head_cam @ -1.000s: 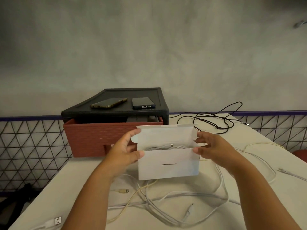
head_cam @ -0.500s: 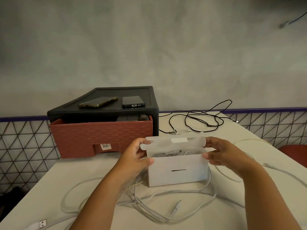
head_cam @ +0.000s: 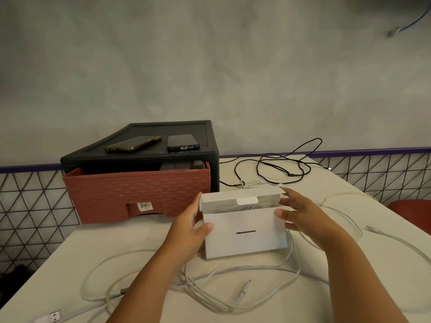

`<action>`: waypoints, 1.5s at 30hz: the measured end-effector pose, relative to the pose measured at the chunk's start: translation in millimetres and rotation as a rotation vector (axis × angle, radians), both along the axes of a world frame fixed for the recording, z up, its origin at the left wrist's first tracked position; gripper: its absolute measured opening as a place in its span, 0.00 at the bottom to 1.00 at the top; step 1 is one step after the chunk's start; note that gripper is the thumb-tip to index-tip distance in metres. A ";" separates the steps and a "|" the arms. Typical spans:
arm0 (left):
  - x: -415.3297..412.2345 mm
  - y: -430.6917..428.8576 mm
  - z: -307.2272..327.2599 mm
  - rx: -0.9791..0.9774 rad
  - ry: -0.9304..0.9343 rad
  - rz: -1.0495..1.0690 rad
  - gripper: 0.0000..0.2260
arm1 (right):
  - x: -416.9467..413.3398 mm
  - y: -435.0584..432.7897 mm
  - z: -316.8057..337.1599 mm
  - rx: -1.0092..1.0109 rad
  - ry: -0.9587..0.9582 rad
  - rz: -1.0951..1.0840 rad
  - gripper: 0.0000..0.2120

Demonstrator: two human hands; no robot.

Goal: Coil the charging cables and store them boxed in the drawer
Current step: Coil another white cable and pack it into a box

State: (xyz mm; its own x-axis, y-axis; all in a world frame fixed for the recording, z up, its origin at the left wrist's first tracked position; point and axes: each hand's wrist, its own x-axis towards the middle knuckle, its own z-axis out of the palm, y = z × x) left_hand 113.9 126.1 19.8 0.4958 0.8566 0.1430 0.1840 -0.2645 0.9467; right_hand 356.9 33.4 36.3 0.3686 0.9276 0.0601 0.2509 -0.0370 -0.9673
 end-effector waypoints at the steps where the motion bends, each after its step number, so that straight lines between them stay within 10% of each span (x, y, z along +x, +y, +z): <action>1: 0.3 -0.7 -0.2 -0.002 0.015 0.000 0.34 | -1.6 1.4 -1.0 -0.004 -0.008 0.005 0.20; 25: 4.1 -8.1 0.3 0.006 0.155 -0.067 0.36 | -1.8 3.2 -2.6 -0.023 -0.003 0.050 0.31; 45: 2.9 -2.1 -5.8 0.012 0.201 -0.011 0.34 | -13.0 15.7 3.0 -0.079 -0.374 0.004 0.22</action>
